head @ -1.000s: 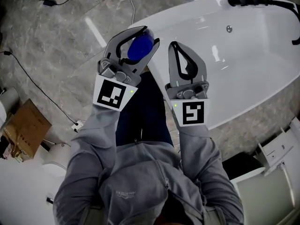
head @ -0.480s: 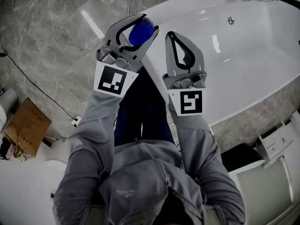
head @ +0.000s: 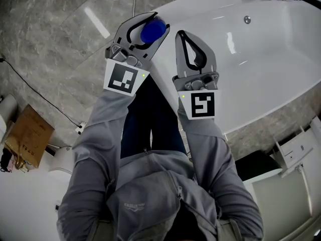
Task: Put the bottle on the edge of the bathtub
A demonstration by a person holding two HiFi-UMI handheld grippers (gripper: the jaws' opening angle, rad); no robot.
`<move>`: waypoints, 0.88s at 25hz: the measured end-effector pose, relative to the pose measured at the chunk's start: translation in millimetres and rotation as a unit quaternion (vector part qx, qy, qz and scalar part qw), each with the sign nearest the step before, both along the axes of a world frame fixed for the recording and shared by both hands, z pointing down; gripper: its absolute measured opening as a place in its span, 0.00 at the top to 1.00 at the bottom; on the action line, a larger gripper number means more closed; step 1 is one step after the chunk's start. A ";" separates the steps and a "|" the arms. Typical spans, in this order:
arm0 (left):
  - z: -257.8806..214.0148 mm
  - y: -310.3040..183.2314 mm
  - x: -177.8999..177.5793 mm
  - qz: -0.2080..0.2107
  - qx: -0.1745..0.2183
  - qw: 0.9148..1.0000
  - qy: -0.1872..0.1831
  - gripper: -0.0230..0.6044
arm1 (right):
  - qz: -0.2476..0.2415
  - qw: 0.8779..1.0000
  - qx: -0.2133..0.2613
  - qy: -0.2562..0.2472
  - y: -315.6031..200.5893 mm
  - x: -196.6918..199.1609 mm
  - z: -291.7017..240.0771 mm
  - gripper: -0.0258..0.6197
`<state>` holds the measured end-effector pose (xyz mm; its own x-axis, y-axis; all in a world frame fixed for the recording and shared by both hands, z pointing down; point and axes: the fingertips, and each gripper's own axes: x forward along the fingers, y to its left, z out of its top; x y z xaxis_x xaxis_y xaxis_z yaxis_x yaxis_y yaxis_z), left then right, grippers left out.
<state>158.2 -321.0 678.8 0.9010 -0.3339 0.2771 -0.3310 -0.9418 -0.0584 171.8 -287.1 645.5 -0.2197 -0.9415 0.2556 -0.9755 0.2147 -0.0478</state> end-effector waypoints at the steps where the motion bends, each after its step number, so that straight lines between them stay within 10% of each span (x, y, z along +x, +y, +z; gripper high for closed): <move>1: 3.5 -1.0 0.2 0.000 -0.002 1.000 -0.001 0.72 | 0.000 1.000 -0.001 -0.001 -1.6 -0.2 2.2 0.96; 22: 9.6 -4.5 1.6 0.018 -0.009 1.000 0.024 0.72 | 0.004 1.000 -0.015 -0.010 -5.5 -0.5 7.9 0.96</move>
<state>159.8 -325.6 688.4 0.9244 -0.2973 0.2391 -0.2998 -0.9536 -0.0265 171.4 -292.6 653.4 -0.2180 -0.9349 0.2799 -0.9759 0.2057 -0.0731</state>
